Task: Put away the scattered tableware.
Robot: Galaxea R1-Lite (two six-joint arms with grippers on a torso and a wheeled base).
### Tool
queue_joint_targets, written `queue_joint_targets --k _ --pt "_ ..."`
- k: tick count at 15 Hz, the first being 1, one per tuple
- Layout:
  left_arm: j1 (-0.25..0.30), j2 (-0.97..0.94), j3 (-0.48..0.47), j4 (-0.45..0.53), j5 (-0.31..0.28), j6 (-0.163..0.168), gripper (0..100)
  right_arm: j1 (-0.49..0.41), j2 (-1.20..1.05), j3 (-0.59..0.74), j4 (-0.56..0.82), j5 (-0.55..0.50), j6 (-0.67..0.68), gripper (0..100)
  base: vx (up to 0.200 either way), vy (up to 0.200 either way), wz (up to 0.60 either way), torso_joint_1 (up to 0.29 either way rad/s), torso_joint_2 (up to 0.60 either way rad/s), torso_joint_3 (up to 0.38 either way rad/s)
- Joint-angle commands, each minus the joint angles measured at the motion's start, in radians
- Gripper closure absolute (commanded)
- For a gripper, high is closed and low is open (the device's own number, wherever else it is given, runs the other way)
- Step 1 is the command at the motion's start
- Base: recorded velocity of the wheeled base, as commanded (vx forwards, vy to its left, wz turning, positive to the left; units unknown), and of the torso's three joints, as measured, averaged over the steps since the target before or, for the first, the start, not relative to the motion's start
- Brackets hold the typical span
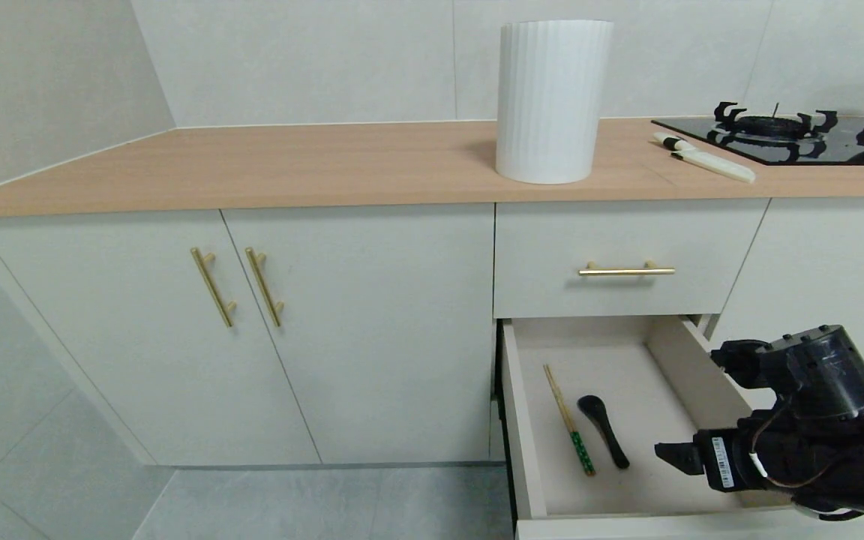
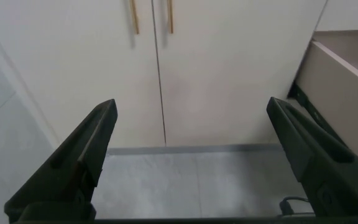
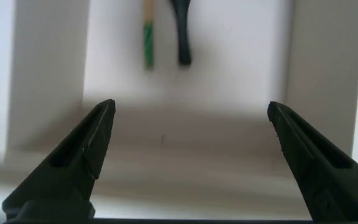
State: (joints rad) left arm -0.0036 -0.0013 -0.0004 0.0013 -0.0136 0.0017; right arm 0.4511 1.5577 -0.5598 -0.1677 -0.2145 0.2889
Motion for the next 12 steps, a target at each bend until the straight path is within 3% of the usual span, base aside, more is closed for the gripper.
queue_joint_targets --k 1,6,12 --pt "0.001 0.001 0.000 0.000 0.000 0.000 0 0.011 -0.005 0.011 -0.001 0.000 -0.008 0 0.000 0.000 0.00 0.000 0.00 0.000" --pt "0.001 0.001 -0.001 0.000 0.000 0.000 0 0.046 -0.057 0.020 0.007 -0.017 -0.036 0 0.000 0.000 0.00 0.000 0.00 0.000" --pt "0.001 0.001 0.000 0.000 0.000 0.000 0 0.129 -0.094 0.000 0.283 -0.011 -0.083 0 0.000 0.000 0.00 0.000 0.00 0.000"
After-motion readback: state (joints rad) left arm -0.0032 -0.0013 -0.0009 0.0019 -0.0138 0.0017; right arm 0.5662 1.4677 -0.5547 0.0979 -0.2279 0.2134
